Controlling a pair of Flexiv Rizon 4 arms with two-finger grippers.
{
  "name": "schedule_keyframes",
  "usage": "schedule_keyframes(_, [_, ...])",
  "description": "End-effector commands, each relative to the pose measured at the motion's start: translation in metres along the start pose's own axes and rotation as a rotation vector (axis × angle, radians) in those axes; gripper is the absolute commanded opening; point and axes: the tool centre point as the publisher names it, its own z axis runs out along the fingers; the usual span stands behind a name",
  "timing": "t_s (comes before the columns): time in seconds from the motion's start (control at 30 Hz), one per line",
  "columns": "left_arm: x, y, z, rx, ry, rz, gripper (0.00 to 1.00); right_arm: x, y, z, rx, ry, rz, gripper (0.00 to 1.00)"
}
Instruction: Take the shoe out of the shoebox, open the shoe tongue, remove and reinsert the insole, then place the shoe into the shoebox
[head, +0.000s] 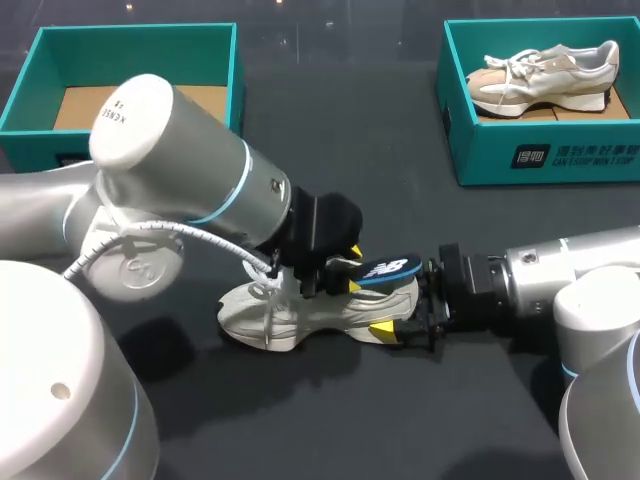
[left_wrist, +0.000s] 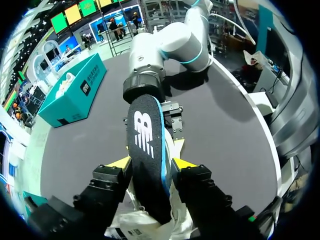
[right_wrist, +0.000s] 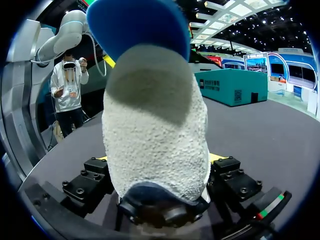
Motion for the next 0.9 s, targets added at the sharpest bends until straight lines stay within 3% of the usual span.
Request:
schedule_keyframes(0.03, [0.009,0.005,-0.007,0.019,-0.03,0.016,0.5,0.001,0.0,0.001,0.004,-0.001,0.002,0.0])
schedule_keyframes(0.43, [0.005,-0.003,-0.001,0.066,-0.127,0.096,0.52,0.001,0.0,0.001,0.004,-0.001,0.002,0.0])
schedule_keyframes(0.9, [0.012,-0.007,0.015,0.1,-0.153,0.156,0.67,0.001,0.0,0.001,0.004,-0.001,0.002,0.0])
